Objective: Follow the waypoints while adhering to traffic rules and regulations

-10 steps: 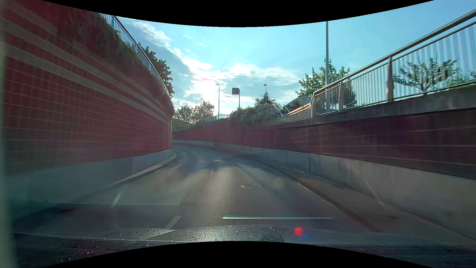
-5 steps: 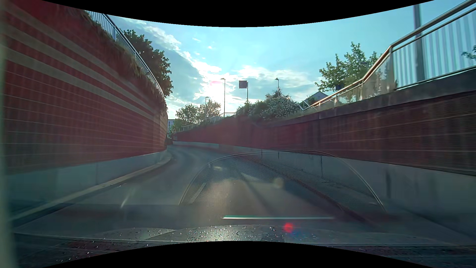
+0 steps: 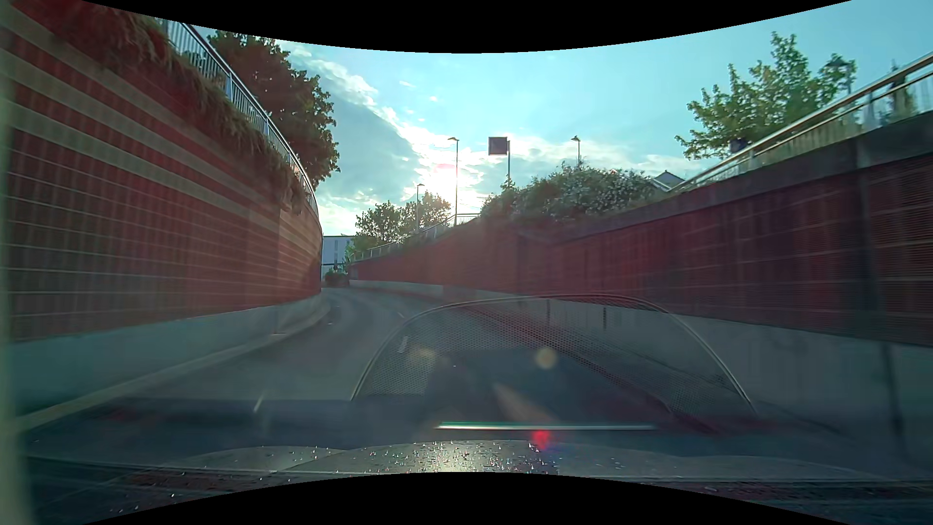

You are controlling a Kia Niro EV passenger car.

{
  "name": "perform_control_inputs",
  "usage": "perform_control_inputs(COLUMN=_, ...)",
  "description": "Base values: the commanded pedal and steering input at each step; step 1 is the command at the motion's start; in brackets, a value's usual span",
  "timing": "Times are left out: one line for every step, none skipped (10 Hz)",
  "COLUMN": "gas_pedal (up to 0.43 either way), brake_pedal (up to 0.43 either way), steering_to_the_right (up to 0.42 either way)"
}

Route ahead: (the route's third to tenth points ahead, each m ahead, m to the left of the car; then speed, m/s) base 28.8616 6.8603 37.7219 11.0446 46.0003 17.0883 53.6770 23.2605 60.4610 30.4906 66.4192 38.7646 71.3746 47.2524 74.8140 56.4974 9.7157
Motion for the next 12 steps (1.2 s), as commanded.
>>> perform_control_inputs(gas_pedal=0.008, brake_pedal=0.000, steering_to_the_right=-0.063)
perform_control_inputs(gas_pedal=0.008, brake_pedal=0.000, steering_to_the_right=-0.064)
perform_control_inputs(gas_pedal=0.008, brake_pedal=0.000, steering_to_the_right=-0.065)
perform_control_inputs(gas_pedal=0.028, brake_pedal=0.000, steering_to_the_right=-0.066)
perform_control_inputs(gas_pedal=0.028, brake_pedal=0.000, steering_to_the_right=-0.066)
perform_control_inputs(gas_pedal=0.039, brake_pedal=0.000, steering_to_the_right=-0.066)
perform_control_inputs(gas_pedal=0.039, brake_pedal=0.000, steering_to_the_right=-0.065)
perform_control_inputs(gas_pedal=0.047, brake_pedal=0.000, steering_to_the_right=-0.065)
perform_control_inputs(gas_pedal=0.059, brake_pedal=0.000, steering_to_the_right=-0.064)
perform_control_inputs(gas_pedal=0.059, brake_pedal=0.000, steering_to_the_right=-0.063)
perform_control_inputs(gas_pedal=0.067, brake_pedal=0.000, steering_to_the_right=-0.062)
perform_control_inputs(gas_pedal=0.079, brake_pedal=0.000, steering_to_the_right=-0.061)
